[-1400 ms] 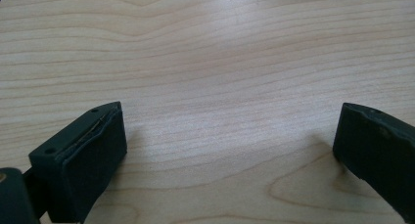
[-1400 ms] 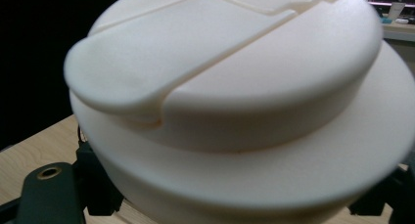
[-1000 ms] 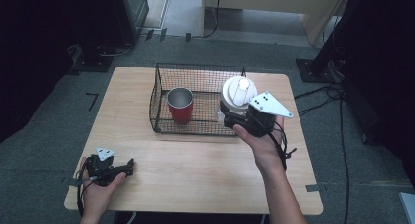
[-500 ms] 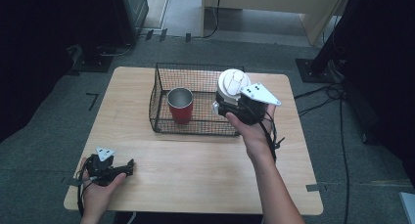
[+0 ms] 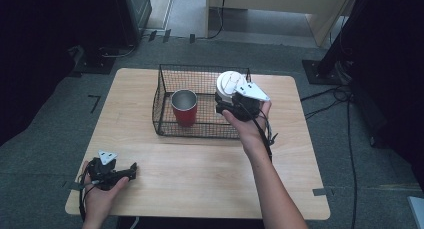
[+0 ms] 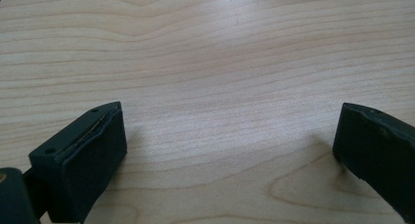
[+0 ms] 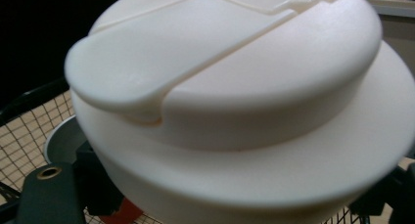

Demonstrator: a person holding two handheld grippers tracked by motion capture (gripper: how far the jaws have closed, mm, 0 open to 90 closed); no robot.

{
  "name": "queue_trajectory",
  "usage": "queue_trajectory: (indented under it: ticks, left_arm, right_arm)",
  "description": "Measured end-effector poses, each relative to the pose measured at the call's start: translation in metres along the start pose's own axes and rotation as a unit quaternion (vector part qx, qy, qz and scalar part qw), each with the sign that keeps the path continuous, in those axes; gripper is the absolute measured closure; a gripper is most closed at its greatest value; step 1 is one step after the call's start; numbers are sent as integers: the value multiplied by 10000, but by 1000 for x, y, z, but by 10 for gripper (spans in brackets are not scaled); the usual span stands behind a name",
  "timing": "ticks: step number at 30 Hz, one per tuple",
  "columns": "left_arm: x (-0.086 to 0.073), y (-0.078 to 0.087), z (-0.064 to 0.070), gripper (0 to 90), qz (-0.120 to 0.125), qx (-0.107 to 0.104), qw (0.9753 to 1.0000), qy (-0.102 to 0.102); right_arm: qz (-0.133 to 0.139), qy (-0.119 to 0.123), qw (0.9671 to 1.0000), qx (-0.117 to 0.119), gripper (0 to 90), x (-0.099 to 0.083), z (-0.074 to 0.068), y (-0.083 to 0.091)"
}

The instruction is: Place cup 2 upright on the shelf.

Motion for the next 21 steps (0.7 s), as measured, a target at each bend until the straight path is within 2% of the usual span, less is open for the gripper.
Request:
queue_trajectory:
  ticks: [14, 21]
  left_arm:
    - [0, 0, 0, 1, -8, -3, 10000, -1]
    - [0, 0, 0, 1, -4, -2, 10000, 0]
  right_arm:
    - [-401, -64, 9991, -145, 165, -21, 2, -37]
    - [-611, -28, 9980, -174, 164, -30, -3, -50]
Point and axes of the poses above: each handheld gripper's, and its own axes: y roughly backward along the jaws, x roughly out of its top, z roughly to its right, the point moved 2 cm from there along -y, roughly forward along the jaws, and after that the axes turned 3 degrees about y, right-handed, at the moved point
